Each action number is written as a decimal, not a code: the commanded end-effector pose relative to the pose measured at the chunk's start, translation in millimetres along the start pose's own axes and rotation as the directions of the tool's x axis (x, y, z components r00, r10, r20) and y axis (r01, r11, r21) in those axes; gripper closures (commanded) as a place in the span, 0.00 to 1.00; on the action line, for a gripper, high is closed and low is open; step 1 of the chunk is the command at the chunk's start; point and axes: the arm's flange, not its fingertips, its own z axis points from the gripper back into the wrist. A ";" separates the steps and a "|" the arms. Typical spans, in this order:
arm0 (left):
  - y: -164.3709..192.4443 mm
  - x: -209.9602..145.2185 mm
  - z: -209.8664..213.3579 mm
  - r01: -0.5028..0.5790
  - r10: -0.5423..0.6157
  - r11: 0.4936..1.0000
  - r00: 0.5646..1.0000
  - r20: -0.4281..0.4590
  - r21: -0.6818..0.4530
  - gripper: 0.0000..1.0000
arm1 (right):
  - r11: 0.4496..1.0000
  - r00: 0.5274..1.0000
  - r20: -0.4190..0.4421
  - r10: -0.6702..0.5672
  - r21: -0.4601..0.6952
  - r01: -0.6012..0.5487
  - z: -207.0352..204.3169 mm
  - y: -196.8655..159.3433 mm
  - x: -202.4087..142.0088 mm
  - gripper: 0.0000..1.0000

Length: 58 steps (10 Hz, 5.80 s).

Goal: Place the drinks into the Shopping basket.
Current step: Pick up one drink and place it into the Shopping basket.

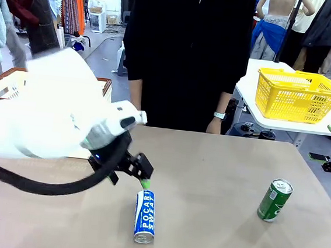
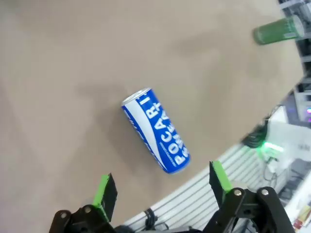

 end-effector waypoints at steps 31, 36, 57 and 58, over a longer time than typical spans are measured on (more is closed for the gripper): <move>-41.4 34.2 -90.4 -0.257 0.317 0.916 0.934 -0.165 0.308 1.00 | 1.000 1.000 -0.014 -0.006 -0.008 0.006 1.6 4.4 -0.3 0.00; -32.9 -48.0 84.8 -0.141 0.195 0.961 0.956 -0.221 0.238 1.00 | 1.000 1.000 -0.014 -0.006 -0.008 0.006 1.6 4.4 -0.3 0.00; 249.2 127.7 282.0 -0.227 0.231 0.918 0.973 0.026 0.324 1.00 | 1.000 1.000 -0.014 -0.006 -0.008 0.006 1.6 4.4 -0.3 0.00; 254.4 129.9 282.8 -0.262 0.270 0.921 0.963 0.013 0.289 1.00 | 1.000 1.000 -0.014 -0.006 -0.008 0.006 1.6 4.4 -0.3 0.00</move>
